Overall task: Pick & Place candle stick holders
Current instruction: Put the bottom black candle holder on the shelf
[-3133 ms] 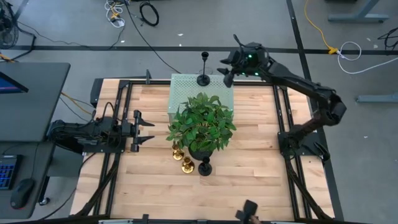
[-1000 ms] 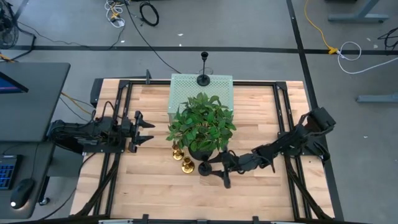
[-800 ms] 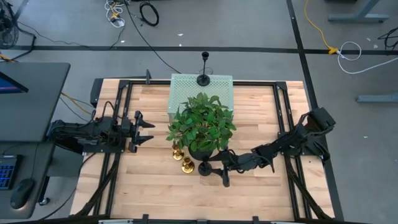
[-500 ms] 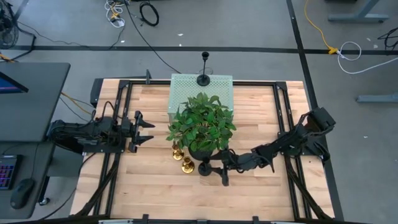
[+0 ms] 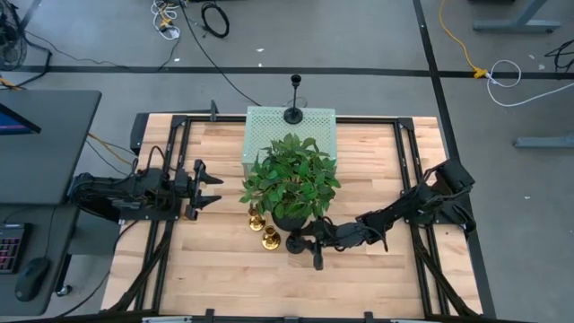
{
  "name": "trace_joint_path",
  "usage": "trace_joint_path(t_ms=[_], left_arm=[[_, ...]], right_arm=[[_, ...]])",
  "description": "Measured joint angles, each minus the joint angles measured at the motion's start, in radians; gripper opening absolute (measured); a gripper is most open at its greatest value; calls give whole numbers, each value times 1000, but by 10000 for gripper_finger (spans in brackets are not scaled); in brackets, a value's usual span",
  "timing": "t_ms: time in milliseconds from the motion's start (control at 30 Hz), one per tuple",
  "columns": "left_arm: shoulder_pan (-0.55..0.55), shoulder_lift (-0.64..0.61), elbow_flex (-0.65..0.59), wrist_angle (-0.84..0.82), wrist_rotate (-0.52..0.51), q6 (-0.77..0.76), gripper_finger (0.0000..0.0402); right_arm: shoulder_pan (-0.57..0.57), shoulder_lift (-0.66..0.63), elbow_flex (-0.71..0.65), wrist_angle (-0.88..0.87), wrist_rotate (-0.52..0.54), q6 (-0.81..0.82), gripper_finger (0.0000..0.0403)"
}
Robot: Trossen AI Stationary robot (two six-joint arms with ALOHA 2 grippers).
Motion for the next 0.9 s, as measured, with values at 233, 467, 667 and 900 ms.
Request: trace_joint_path(t_ms=[233, 467, 667, 900], left_arm=[[0, 0, 0, 0, 0, 0, 231], [0, 0, 0, 0, 0, -3, 231], [0, 0, 0, 13, 0, -19, 231], [0, 0, 0, 40, 4, -39, 231]], right_arm=[[0, 0, 0, -6, -4, -9, 15], [0, -6, 0, -10, -25, 7, 8], [8, -47, 31, -22, -87, -1, 4], [28, -47, 234, -293, -97, -76, 4]])
